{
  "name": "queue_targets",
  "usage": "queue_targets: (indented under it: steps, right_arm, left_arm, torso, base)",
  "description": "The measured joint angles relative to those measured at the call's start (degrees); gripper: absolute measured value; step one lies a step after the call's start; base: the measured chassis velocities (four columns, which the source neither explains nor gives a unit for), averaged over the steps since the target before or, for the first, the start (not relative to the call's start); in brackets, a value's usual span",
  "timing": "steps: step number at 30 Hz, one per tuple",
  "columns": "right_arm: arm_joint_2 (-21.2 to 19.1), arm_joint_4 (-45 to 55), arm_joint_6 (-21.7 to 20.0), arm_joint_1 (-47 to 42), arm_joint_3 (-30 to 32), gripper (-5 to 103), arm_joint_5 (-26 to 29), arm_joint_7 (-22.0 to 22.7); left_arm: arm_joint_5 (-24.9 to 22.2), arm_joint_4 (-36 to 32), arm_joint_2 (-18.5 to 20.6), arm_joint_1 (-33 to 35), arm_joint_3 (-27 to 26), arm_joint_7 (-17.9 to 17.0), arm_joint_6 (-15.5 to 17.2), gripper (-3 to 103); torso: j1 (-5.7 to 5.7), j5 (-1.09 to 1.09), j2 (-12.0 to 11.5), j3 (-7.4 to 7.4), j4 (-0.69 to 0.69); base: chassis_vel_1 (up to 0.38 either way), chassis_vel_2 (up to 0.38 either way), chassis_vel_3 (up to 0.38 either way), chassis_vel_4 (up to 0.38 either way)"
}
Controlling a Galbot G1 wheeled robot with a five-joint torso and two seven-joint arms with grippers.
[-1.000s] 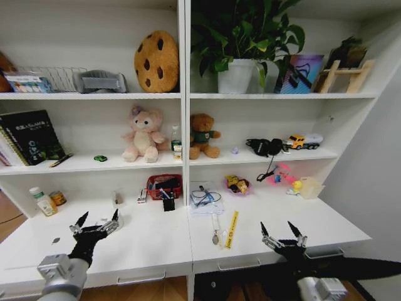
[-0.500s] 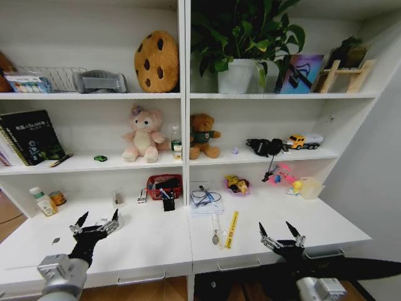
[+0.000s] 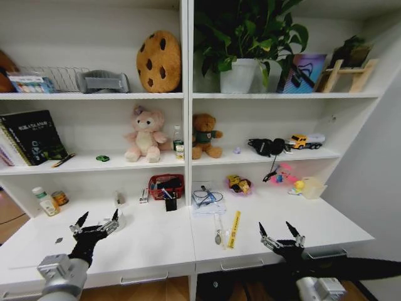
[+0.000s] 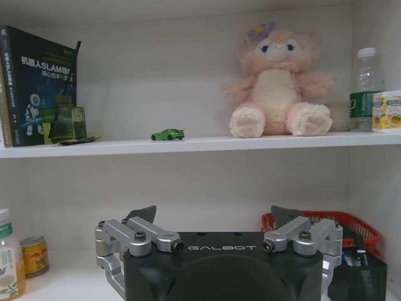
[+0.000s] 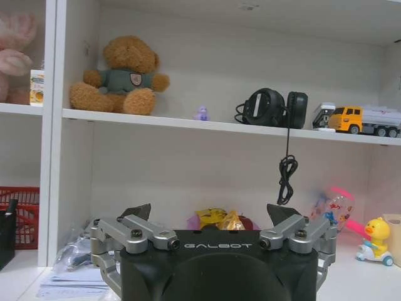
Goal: Organize the objects on the table.
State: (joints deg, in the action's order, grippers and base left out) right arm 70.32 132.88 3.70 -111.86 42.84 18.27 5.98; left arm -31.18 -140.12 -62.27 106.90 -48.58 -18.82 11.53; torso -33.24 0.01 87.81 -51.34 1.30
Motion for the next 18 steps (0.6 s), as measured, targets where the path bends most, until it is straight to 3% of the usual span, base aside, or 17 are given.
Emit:
queue_targets:
  steps: [11,15,18]
  right_arm:
    - [-0.01,-0.04,-0.04,0.03,-0.01,100,0.02,0.03]
    - [-0.02,-0.04,-0.04,0.06,-0.01,100,0.03,0.02]
    - [-0.01,-0.04,-0.04,0.05,-0.01,100,0.03,0.02]
  left_arm:
    - [0.00,0.00,0.00,0.00,0.00,0.00,0.00,100]
    - [0.00,0.00,-0.01,0.00,0.00,0.00,0.00,100]
    - [0.00,0.01,0.00,0.00,0.00,-0.02,0.00,100]
  torso:
    - [0.01,-0.05,0.00,0.00,0.01]
    - [0.00,0.03,0.00,-0.01,0.00]
    - [0.00,-0.08,0.00,0.00,0.00]
  base:
    - [0.225,0.232,-0.236,-0.219]
    - [0.305,0.310,-0.323,-0.309]
    - [0.320,0.330,-0.359,-0.346]
